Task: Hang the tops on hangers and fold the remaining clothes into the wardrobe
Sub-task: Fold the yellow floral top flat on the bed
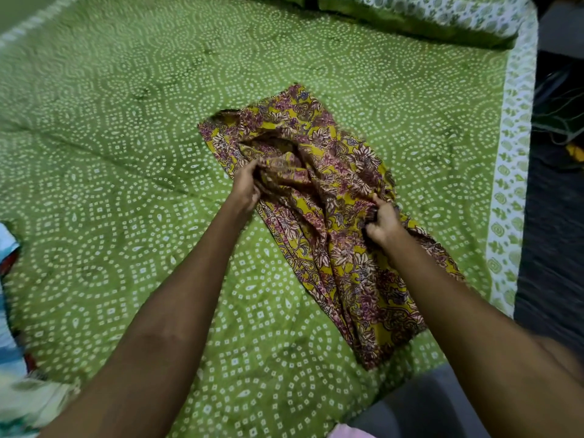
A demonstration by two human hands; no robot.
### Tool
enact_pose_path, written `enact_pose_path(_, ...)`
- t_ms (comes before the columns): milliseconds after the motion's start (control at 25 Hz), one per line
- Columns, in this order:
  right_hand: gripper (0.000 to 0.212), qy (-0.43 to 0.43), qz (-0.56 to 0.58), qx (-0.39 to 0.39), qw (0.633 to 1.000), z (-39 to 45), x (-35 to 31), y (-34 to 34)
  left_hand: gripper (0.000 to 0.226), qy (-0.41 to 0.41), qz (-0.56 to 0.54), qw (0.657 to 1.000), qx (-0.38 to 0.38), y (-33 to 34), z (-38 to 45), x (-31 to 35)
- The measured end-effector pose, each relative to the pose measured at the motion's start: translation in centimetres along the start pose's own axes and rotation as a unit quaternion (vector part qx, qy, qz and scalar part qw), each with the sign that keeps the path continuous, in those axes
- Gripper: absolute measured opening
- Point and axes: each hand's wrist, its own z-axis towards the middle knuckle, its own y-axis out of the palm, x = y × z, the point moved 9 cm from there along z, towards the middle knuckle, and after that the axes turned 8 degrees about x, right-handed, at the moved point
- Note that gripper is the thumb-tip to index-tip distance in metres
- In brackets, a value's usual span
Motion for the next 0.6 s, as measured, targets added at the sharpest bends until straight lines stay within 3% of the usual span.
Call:
enact_pose_path(120, 0.023, -0.005, 0.004, -0.011, 1.0, 0.7, 0.5, 0.0, 0.028, 0.023, 0.171, 0.984, -0.036, 0.4, -1.0, 0.0)
enact_pose_path(200, 0.022, -0.005, -0.003, -0.01, 1.0, 1.3, 0.7, -0.3, 0.041, 0.068, 0.333, 0.938, -0.073, 1.8, -0.8, 0.7)
enact_pose_path(240, 0.022, -0.007, -0.004, -0.012, 1.0, 1.4, 0.7, -0.3, 0.034, 0.096, 0.38, 0.916, -0.09, 2.7, -1.0, 1.2)
enact_pose_path(320, 0.021, -0.01, -0.003, -0.018, 1.0, 1.7, 0.6, -0.3, 0.02, 0.141, 0.362, 0.918, -0.083, 3.5, -0.9, 2.2)
enact_pose_path(440, 0.024, -0.001, 0.018, -0.024, 1.0, 1.8, 0.9, -0.3, 0.036, 0.175, 0.298, 0.937, -0.062, 4.1, -0.7, 3.0)
enact_pose_path(520, 0.024, -0.002, 0.035, -0.028, 0.999, 1.8, 0.9, -0.2, 0.045, 0.232, 0.359, 0.903, -0.041, 4.6, -1.5, 3.4)
enact_pose_path(600, 0.025, 0.001, 0.053, -0.038, 0.998, 1.7, 0.7, 0.0, 0.038, 0.262, 0.391, 0.881, -0.054, 4.7, -2.4, 3.4)
